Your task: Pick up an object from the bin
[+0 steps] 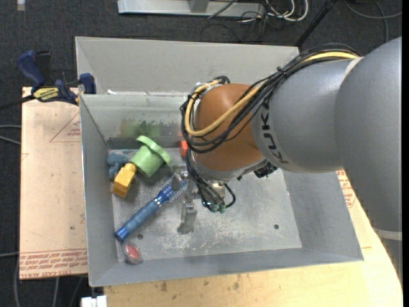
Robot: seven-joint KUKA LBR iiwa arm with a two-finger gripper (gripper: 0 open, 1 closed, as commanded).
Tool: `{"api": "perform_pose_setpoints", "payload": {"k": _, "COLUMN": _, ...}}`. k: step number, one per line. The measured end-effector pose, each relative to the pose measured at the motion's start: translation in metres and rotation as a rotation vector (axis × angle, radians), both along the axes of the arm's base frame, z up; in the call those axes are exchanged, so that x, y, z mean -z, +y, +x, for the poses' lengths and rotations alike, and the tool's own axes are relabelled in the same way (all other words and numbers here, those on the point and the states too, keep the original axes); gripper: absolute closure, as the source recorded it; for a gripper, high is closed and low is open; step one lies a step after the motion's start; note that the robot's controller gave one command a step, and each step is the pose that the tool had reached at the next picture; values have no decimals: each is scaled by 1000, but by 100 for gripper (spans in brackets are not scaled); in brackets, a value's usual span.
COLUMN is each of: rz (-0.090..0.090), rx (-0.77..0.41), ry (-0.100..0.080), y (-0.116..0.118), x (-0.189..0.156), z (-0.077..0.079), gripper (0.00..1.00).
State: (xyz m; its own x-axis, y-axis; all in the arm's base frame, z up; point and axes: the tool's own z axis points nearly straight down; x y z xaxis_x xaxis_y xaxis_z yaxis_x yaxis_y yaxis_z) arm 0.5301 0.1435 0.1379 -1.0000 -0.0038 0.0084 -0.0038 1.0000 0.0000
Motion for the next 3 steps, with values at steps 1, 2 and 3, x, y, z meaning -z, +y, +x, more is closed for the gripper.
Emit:
{"api": "perform_pose_setpoints", "payload": {"k": 1, "rz": 2, "rx": -69, "ry": -4, "y": 56, "x": 68, "z": 7, "gripper": 0}}
{"api": "perform_pose_setpoints", "payload": {"k": 2, "rz": 1, "rx": -60, "ry": -7, "y": 52, "x": 64, "z": 9, "gripper": 100}}
{"api": "perform_pose_setpoints", "payload": {"k": 3, "rz": 4, "rx": -46, "ry": -16, "y": 53, "x": -76, "z": -6, "gripper": 100}}
